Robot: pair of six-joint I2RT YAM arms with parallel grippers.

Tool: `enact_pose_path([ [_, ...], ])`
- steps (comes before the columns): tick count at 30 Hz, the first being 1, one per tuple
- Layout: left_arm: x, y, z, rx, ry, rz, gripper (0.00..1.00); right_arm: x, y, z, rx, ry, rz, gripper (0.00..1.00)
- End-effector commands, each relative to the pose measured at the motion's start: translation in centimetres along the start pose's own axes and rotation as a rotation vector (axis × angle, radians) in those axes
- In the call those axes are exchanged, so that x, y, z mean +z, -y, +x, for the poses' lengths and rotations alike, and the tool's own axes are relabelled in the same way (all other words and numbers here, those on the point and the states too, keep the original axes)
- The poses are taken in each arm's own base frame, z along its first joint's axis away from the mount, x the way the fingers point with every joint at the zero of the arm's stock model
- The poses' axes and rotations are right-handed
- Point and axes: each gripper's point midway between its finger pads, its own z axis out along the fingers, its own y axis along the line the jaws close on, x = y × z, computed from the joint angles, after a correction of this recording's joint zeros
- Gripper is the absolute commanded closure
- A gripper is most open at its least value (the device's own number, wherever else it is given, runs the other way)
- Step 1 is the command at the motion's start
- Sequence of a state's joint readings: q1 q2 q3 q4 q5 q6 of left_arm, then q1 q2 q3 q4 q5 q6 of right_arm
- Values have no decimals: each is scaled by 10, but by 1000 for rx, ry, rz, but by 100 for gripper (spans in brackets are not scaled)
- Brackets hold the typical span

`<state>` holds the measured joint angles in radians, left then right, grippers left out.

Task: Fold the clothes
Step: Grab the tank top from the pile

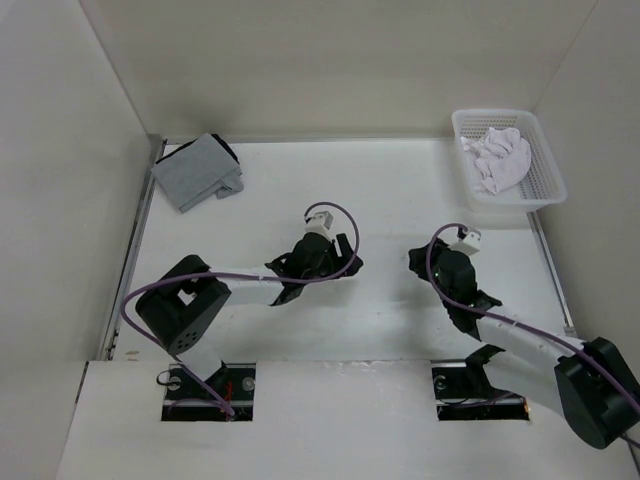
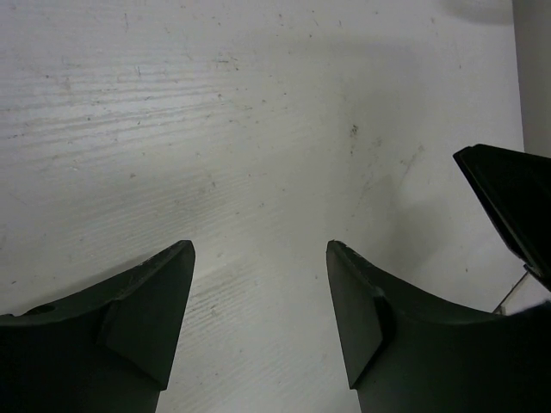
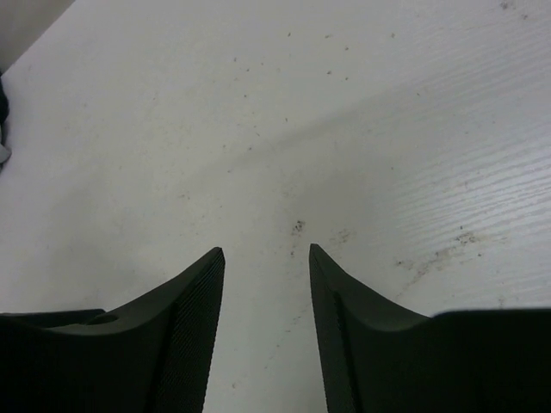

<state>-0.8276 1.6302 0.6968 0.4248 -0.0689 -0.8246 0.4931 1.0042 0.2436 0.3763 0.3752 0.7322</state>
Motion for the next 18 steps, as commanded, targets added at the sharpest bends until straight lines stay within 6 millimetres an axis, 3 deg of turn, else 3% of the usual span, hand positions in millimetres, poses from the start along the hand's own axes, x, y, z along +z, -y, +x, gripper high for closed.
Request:
enact_pose_path([
  [1,-16,19,-22,30,83,100,38,6,-29,-32,13,66,-28,56],
  [2,-19,21,-22,35,95,116,38,7,-35,-37,10,70,-32,61],
  [4,-25,22,-22,45,114,134,38,14,-46,-52,-4,83,-37,85],
  [6,-29,22,-22,56,132,150,40,28,-45,-91,-22,125,21,100],
  [7,-30,23,-24,61,142,160,42,33,-44,-108,-21,136,50,100],
  [8,-32,24,-25,68,153,169,47,45,-33,-143,-14,173,121,100],
  [9,-34,25,-26,72,156,181,53,49,-29,-157,-6,190,146,100],
  [11,-35,27,-25,83,154,198,68,65,-7,-203,29,247,229,100],
  [12,-35,28,-24,83,147,206,77,77,13,-236,45,292,294,99],
  [14,-34,28,-22,80,138,211,77,94,51,-273,61,327,398,97],
  [15,-33,27,-22,85,138,206,77,110,79,-294,67,319,472,93],
  [18,-31,21,-24,64,141,194,69,142,126,-317,37,275,577,78],
])
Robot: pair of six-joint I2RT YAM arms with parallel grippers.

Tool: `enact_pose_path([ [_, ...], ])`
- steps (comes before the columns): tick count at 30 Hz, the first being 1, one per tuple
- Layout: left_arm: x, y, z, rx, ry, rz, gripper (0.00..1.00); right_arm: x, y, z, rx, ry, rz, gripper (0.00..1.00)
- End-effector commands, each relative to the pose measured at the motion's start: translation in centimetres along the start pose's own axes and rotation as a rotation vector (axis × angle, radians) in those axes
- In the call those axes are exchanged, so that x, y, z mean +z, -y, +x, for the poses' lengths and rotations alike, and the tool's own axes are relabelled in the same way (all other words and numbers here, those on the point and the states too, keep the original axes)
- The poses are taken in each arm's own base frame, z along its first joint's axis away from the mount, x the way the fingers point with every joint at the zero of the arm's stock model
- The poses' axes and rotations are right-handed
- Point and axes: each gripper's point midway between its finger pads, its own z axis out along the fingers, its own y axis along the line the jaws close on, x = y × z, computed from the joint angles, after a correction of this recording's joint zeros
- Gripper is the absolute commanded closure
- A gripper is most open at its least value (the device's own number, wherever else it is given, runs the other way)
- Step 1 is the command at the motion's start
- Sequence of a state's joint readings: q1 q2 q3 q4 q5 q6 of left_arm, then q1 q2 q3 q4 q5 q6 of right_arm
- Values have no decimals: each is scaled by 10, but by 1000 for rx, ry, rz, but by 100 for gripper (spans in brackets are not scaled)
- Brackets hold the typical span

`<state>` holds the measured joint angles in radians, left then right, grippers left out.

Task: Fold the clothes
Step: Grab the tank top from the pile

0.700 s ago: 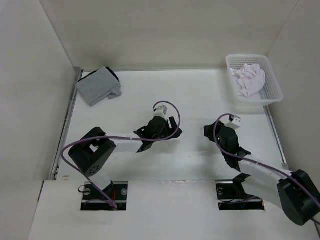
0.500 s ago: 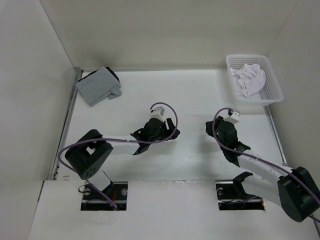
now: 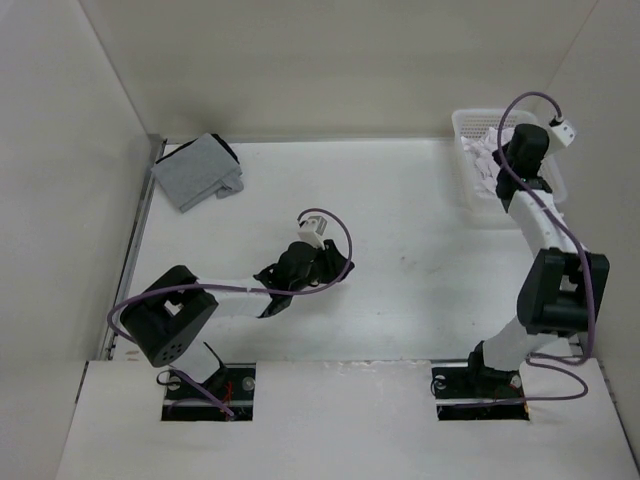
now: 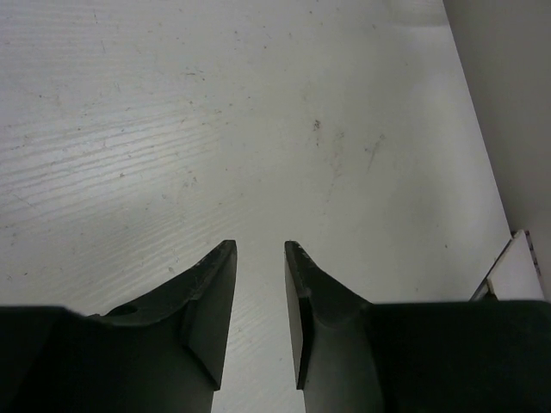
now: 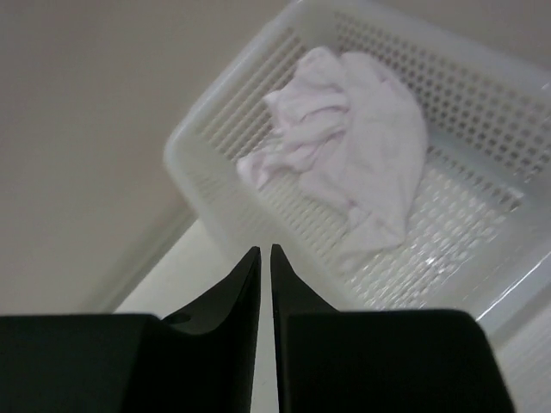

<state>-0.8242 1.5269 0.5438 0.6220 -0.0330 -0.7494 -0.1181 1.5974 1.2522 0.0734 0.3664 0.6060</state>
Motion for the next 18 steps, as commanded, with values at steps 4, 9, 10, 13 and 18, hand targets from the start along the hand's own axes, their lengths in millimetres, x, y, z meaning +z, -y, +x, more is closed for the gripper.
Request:
enact_pose_path([
  [4,-1,4,-23,-25,81,53,58,115,73,22,-194,-170,232,55],
  [9,3,-3,-24,-55,75,46,54,160,88,51,-229,-240,231,46],
  [10,4,-4,-24,-58,76,45,54,172,96,62,-239,-269,244,46],
  [13,3,-11,-27,-85,75,41,53,188,109,81,-235,-320,270,48],
  [18,0,-21,-36,-135,101,35,53,198,110,89,-234,-367,282,50],
])
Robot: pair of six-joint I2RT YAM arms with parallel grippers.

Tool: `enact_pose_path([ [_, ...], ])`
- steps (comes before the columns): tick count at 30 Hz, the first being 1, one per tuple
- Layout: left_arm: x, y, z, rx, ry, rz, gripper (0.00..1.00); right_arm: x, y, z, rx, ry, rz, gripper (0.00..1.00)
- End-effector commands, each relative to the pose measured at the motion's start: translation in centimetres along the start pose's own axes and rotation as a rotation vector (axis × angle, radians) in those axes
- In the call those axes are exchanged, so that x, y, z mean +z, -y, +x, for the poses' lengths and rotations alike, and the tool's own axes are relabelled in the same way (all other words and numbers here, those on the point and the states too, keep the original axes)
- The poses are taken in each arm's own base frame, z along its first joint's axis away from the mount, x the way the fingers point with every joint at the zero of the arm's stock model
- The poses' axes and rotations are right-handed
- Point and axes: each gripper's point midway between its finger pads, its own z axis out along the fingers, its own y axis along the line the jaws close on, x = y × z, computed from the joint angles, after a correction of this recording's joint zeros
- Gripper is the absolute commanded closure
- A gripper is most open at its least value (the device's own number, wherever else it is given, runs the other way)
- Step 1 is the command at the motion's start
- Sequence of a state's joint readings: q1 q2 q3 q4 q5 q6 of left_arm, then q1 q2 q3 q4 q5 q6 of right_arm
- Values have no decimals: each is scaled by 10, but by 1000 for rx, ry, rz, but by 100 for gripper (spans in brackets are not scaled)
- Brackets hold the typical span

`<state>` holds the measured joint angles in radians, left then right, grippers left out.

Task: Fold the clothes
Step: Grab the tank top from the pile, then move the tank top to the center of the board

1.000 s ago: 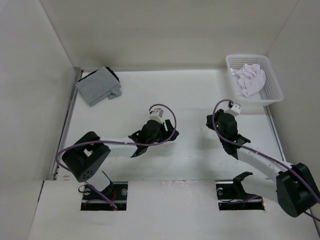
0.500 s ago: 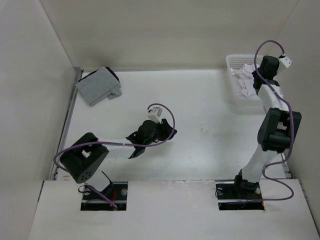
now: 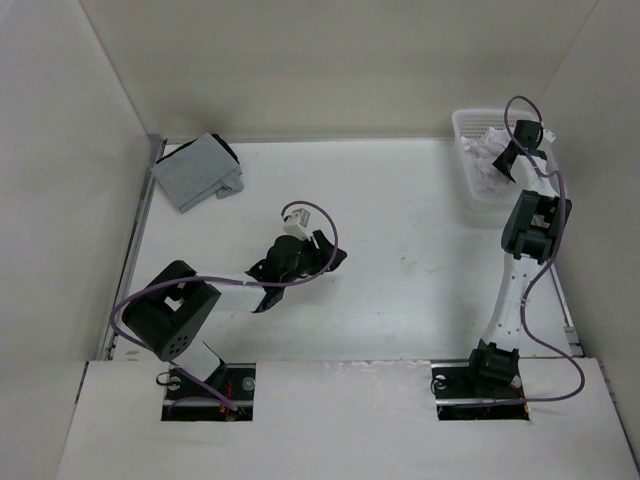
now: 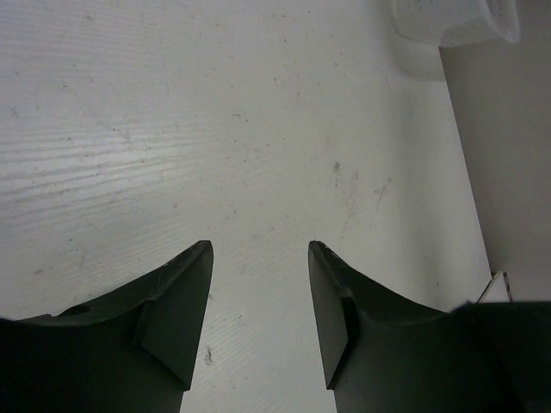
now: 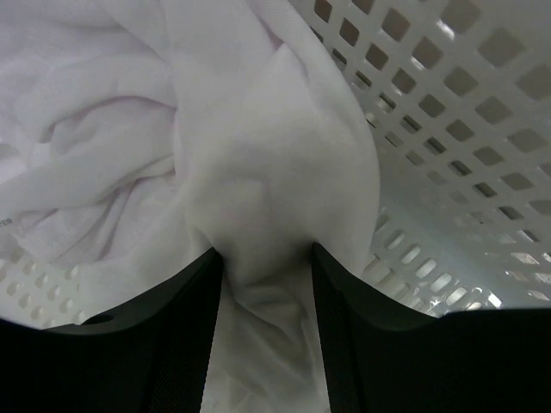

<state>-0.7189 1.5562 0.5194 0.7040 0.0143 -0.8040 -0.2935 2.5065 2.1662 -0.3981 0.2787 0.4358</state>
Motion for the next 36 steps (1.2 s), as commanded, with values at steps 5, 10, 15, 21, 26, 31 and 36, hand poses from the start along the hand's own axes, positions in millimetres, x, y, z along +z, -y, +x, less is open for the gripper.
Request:
enact_pose_path([
  [5,-4,-3,-21,-79,59,53,53,-2,-6,-15,-6,-77,-23,87],
  [10,-5,-8,-24,-92,68,43,53,-49,-24,-58,148,91,-160,100],
  [15,-4,-6,-24,-98,67,49,53,-212,-75,-175,302,401,-523,100],
  [21,-9,-4,-34,-105,92,59,53,-445,-140,-237,303,612,-917,100],
  [26,-25,-13,-66,-157,168,36,54,-600,-157,-235,276,691,-1194,100],
  [31,-67,-35,-116,-197,335,-44,53,-686,-160,-159,216,599,-1420,96],
  [36,-97,-66,-130,-239,410,-142,48,-600,-167,26,188,272,-1395,76],
])
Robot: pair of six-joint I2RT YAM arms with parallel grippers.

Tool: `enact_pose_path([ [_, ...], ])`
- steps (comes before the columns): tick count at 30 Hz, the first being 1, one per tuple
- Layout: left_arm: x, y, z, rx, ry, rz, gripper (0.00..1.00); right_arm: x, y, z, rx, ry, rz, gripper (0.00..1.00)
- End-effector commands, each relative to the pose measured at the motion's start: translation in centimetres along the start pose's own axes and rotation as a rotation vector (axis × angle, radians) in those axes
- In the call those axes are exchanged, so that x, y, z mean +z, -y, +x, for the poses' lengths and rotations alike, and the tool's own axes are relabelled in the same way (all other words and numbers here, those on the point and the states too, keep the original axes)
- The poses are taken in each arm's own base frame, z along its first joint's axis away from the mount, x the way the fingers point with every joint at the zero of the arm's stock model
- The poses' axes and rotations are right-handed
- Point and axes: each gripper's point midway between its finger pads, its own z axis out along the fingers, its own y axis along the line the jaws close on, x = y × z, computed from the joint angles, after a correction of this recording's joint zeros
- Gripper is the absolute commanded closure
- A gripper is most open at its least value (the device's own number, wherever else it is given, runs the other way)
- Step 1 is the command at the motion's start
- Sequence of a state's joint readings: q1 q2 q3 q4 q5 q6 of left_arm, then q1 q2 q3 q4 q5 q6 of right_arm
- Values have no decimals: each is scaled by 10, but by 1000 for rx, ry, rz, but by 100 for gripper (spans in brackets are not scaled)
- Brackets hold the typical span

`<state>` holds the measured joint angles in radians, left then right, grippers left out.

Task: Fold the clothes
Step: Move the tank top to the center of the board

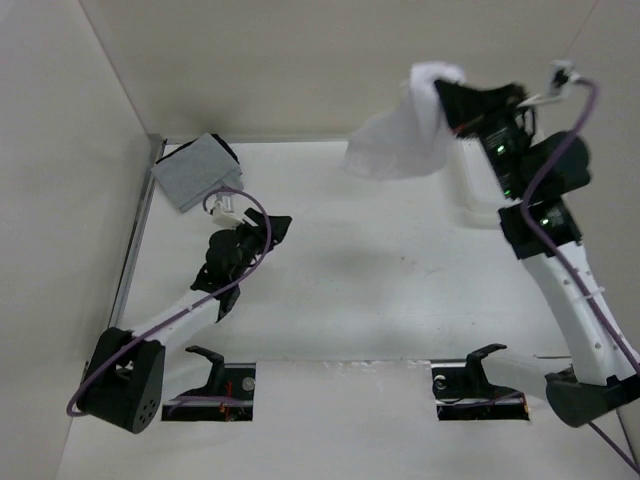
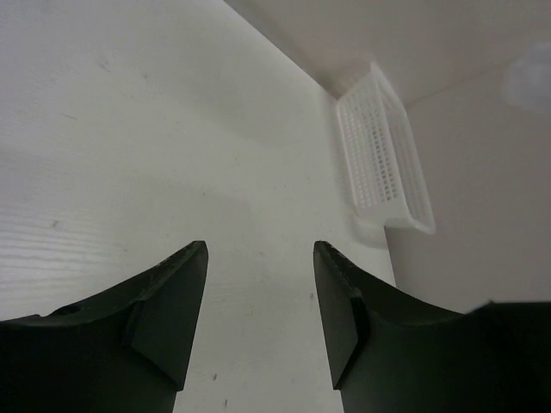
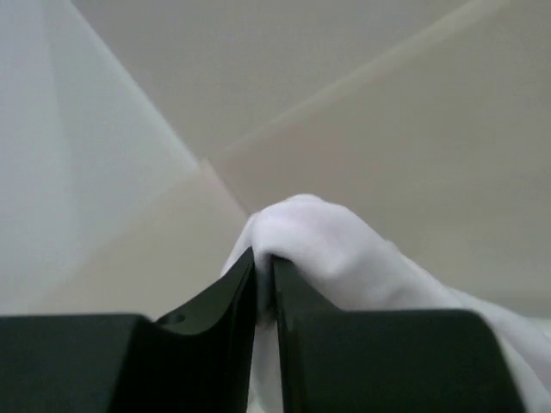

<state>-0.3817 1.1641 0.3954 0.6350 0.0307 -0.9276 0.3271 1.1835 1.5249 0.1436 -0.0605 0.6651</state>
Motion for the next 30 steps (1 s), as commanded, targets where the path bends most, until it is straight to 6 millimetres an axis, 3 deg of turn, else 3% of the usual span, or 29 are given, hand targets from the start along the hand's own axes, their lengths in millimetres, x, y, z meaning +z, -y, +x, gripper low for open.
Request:
enact_pose_path([
  [1,-26,-39,-17,-43,65,-130,48,-66,79,184,128,-254,125,64],
  [3,-40,-59,-19,-40,73,-192,47,-125,117,262,163,-394,207,53],
  [4,-45,-67,-17,-31,69,-216,47,-151,134,283,177,-438,268,51],
  [6,-51,-77,-15,-11,61,-253,47,-180,154,296,178,-463,350,50],
  [9,-59,-93,0,36,6,-320,50,-215,167,307,157,-510,432,50],
  [10,-61,-96,5,51,-12,-336,51,-231,175,311,148,-529,484,53],
  [11,-62,-101,15,74,-37,-362,51,-260,185,324,126,-605,569,66],
  [13,-62,-103,30,99,-81,-383,53,-289,189,343,97,-732,639,81],
  [15,-59,-98,43,122,-124,-371,54,-299,184,354,87,-800,641,81],
  [18,-53,-91,76,196,-223,-349,55,-317,158,386,33,-975,580,63],
  [20,-49,-86,95,222,-280,-331,55,-323,153,399,10,-1024,580,54],
  [24,-48,-82,122,273,-353,-311,56,-329,151,415,-16,-1083,600,53],
  [30,-47,-86,126,290,-351,-323,56,-319,139,424,-89,-1104,586,52],
])
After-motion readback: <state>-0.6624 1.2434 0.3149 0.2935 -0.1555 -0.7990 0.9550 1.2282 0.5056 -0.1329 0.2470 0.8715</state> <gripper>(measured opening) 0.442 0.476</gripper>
